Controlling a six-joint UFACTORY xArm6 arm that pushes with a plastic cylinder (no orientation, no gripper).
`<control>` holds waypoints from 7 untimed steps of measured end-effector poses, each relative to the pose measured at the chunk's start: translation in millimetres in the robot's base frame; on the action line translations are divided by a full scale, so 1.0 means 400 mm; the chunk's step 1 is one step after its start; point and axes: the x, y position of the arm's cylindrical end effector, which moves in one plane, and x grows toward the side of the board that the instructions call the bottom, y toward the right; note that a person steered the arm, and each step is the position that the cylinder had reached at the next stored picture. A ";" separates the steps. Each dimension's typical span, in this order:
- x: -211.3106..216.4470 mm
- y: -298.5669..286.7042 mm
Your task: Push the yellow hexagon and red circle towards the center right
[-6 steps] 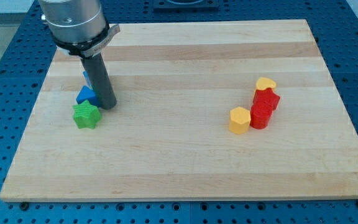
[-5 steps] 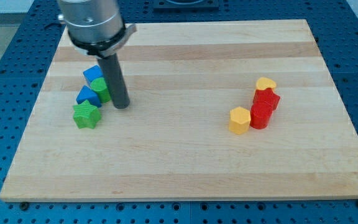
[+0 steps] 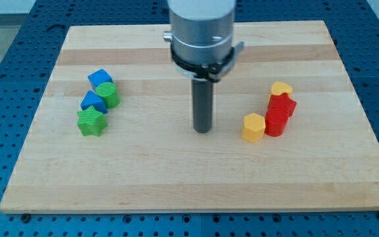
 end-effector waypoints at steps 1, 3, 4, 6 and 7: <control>-0.004 0.043; 0.013 0.048; 0.029 0.048; -0.005 0.127; -0.005 0.131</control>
